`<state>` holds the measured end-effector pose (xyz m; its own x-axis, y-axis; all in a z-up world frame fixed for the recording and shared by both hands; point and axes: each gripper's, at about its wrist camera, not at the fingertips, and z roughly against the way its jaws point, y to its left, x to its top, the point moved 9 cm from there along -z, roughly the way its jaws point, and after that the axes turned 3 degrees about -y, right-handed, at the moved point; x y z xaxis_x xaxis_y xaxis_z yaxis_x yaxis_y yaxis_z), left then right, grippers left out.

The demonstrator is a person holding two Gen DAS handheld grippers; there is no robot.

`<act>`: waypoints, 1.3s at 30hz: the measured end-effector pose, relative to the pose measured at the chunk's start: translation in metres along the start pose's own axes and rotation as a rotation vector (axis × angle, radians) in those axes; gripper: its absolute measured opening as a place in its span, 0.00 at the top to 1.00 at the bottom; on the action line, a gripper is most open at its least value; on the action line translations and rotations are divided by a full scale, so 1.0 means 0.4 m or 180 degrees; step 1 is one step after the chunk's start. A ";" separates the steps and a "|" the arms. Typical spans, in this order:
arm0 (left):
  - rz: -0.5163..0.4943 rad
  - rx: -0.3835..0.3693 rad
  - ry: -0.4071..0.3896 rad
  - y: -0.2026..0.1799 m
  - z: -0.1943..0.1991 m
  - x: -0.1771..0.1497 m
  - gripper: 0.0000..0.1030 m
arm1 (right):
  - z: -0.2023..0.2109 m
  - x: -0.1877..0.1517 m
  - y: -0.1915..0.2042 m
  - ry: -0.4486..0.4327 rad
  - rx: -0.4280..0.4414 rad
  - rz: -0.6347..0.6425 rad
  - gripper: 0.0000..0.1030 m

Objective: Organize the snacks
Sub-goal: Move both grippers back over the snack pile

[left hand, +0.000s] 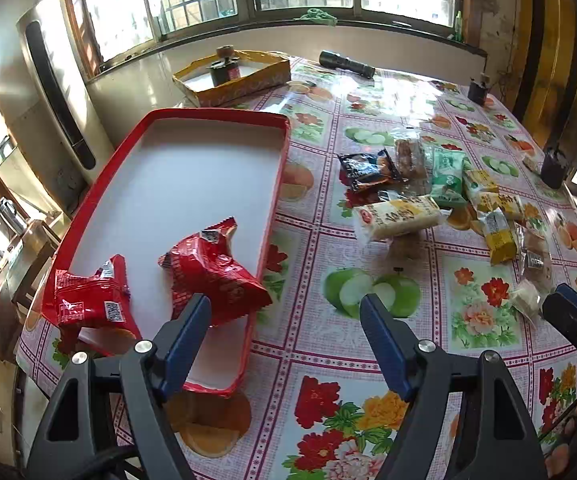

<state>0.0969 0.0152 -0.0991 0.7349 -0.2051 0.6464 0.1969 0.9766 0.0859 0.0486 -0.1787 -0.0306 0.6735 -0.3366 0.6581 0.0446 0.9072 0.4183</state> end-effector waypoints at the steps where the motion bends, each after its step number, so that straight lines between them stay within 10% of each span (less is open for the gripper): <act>1: -0.0031 -0.0018 0.0007 -0.012 0.000 -0.002 0.25 | 0.011 -0.004 -0.021 -0.0011 -0.0040 -0.0045 0.16; 39: -0.0230 -0.0340 0.0183 -0.116 -0.062 0.014 0.25 | 0.043 -0.064 -0.149 0.0050 -0.0250 -0.0253 0.15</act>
<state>0.1080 -0.0330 -0.1181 0.7517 -0.2811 0.5966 0.3164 0.9474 0.0477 0.0158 -0.2285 -0.0616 0.6770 -0.4047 0.6147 0.1555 0.8950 0.4181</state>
